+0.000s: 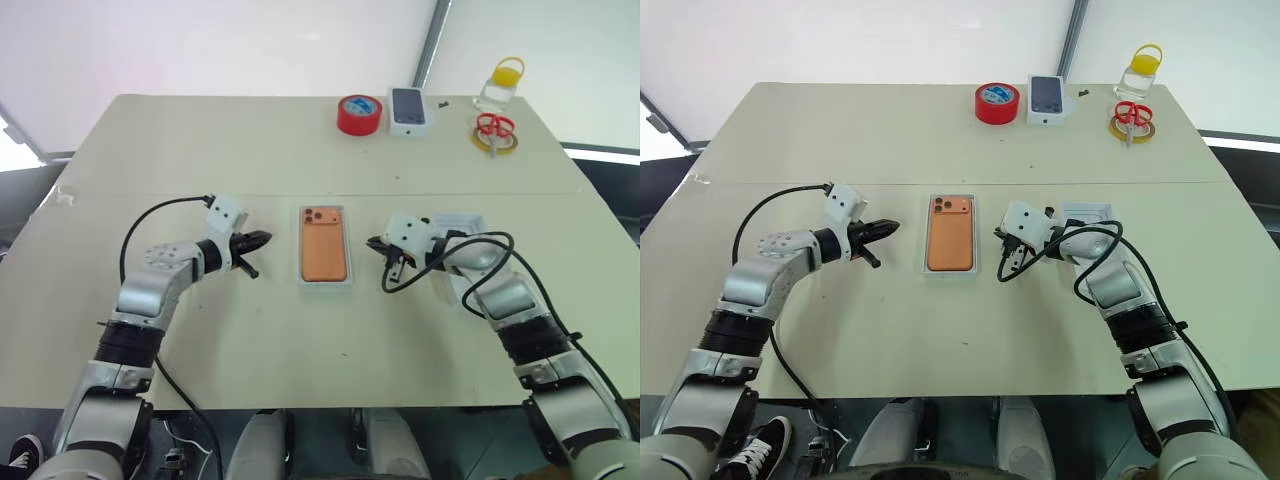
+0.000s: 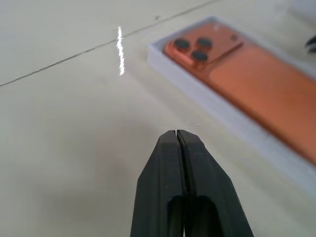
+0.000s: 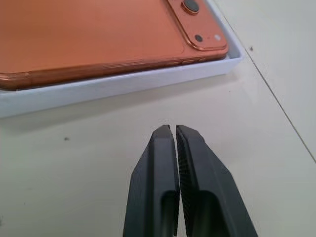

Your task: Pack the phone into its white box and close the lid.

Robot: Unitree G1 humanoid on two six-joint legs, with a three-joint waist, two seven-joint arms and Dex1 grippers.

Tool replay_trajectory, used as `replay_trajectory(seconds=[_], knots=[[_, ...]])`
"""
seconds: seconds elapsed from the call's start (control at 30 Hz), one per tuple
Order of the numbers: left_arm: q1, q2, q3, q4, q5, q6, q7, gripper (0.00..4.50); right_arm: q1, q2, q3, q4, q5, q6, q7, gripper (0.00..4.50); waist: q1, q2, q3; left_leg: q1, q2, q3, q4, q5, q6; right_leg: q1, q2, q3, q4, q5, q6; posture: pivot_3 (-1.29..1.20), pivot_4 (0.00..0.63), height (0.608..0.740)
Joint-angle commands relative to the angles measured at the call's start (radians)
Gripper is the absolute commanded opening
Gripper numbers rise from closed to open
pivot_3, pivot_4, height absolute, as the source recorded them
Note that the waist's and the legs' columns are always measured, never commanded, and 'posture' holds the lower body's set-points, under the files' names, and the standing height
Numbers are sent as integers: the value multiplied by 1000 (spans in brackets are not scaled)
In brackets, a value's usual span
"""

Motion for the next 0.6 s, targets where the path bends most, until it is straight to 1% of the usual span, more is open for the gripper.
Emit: replay_trajectory(seconds=[0.03, 0.1, 0.17, 0.27, 0.4, 0.47, 0.6], knots=[[-13, 2, -63, 10, 77, -100, -56, 0, -23, 14, 15, -2, -24, -29, -8, 57, 0, 0, 0, 0, 0, 0, 0, 0, 0, 0, 0, 0, 0, 0, 0, 0, 150, 740], [-27, -35, -96, 38, 114, -129, -44, 0, -23, 25, 22, 7, -39, -42, -25, 57, 1, 0, 0, 0, 0, 0, 0, -1, 1, 0, 0, 0, 0, 0, 0, 0, 150, 740], [-43, -81, -123, 40, 122, -111, -55, 0, -19, 29, 33, 7, -49, -49, -26, 57, 11, 0, 0, 0, 0, 0, 1, -1, 1, 1, 0, 0, 0, 0, 0, 0, 150, 740], [-55, -145, -175, 31, 118, -82, -113, 0, -1, 24, 30, -16, -37, -44, -7, 57, 18, 0, 0, 0, -1, 0, 2, -1, 2, 1, 0, 0, 1, 0, 1, 0, 150, 740], [-86, -250, -215, 24, 100, -54, -155, 0, 34, -11, 9, -64, -23, -11, 22, 57, 26, 1, 0, 0, -1, 0, 3, -1, 2, 2, 0, -1, 0, 0, 1, 0, 150, 740], [-110, -306, -231, 53, 117, -62, -155, 0, 65, -36, 2, -94, -20, 11, 44, 57, 35, 1, 0, 0, -1, 0, 4, -2, 4, 3, -1, -1, 0, 0, 1, 0, 150, 740], [-147, -380, -250, 117, 154, -92, -158, 0, 132, -82, -29, -183, 3, 55, 80, 57, 48, 1, -1, 0, -2, 0, 5, -2, 5, 4, -1, -1, 0, 0, 1, 0, 150, 740]])
